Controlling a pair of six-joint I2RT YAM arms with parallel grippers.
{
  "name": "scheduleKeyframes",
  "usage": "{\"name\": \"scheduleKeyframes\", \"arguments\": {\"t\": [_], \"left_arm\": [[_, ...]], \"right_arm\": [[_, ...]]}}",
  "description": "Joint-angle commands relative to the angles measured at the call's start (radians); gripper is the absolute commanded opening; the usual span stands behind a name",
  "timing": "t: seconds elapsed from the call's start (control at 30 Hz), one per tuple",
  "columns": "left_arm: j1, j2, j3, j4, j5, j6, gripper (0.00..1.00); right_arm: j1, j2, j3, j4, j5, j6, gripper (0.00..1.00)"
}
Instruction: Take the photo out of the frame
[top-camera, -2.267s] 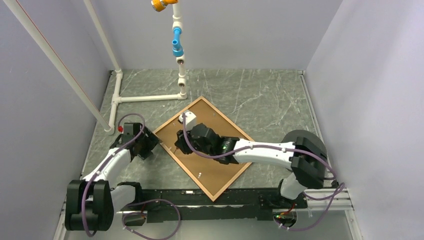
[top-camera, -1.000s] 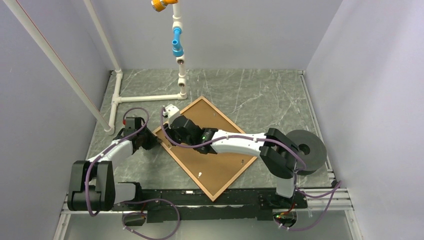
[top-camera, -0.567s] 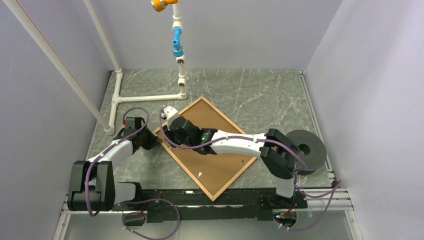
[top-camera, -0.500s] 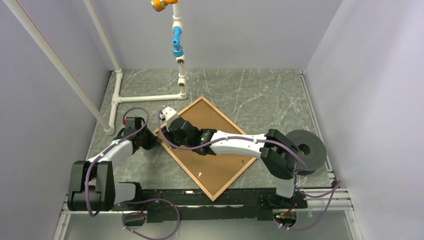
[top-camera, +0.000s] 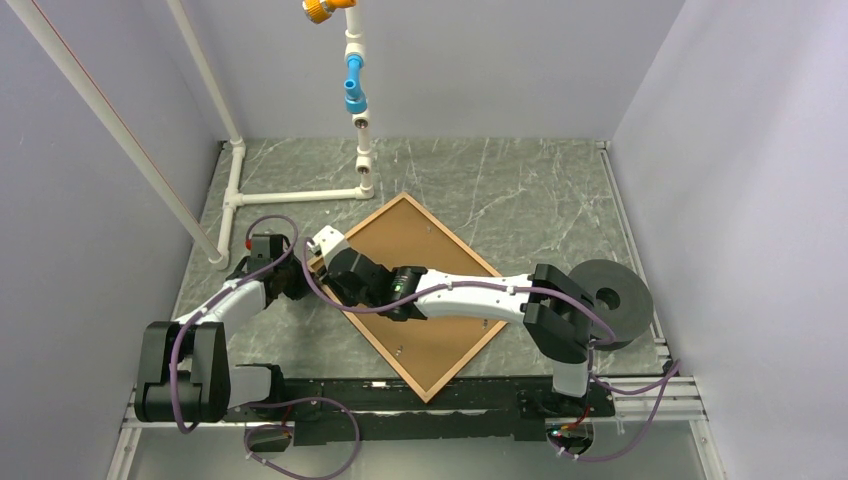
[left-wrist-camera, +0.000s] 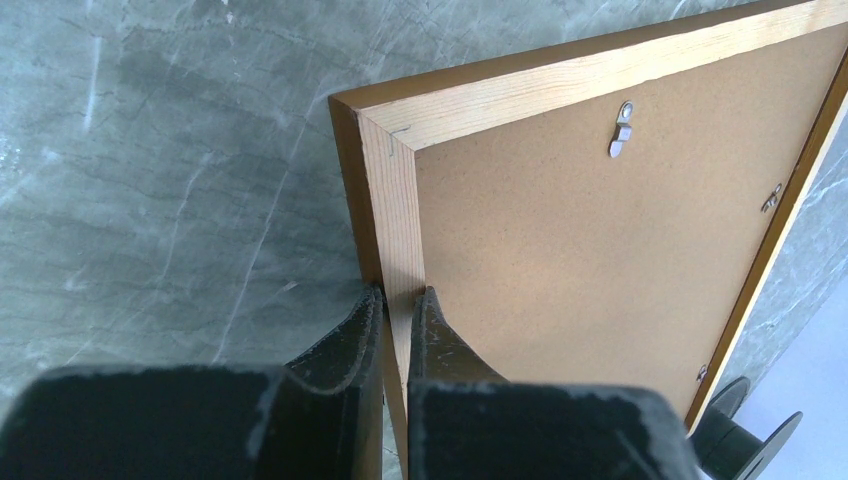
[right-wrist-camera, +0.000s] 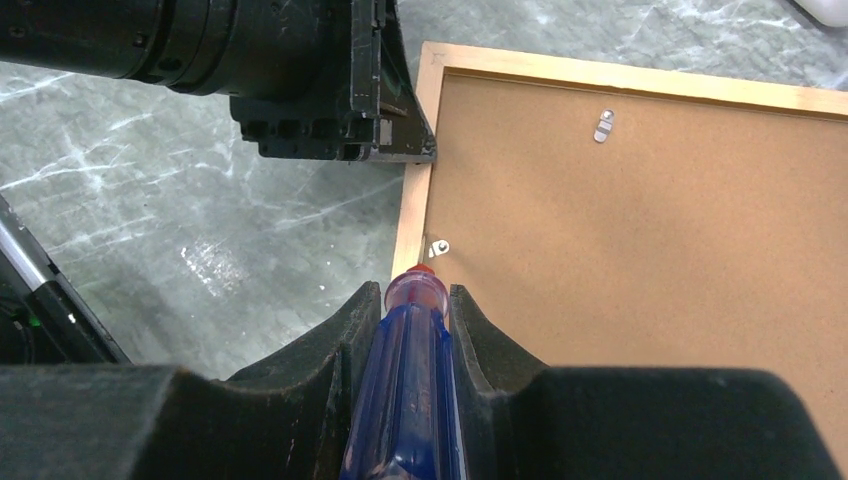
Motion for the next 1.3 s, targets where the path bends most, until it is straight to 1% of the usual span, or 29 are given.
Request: {"name": "scheduleKeyframes", "arguments": {"t": [0.0,0.33,0.6,1.13,1.27], "left_arm": [[0.0,0.021,-0.019,-0.046,-0.093,0.043,0.0],[0.0,0.018,-0.016,-0.054,-0.098,0.046,0.0],[0.001,0.017,-0.016,-0.053,-0.098,0.045,0.0],[0.0,0.01,-0.019,-0.054,-0.094,0.041,0.0],[0.001,0.007,-0.022,-0.05,-0.091,0.042,0.0]], "right_arm": [[0.001,-0.02,0.031,-0.058,0.056,-0.017,0.0],[0.002,-0.025,0.039,-0.091,-0.002,-0.008,0.0],[0.004,-0.052,0.011,-0.105,-0.014,-0.007,0.0],[0.004,-0.085,-0.024,-0.106,0.036,-0.007,0.0],[0.004,-0.127,-0.045,-0.093,0.044,-0.004,0.0]]}}
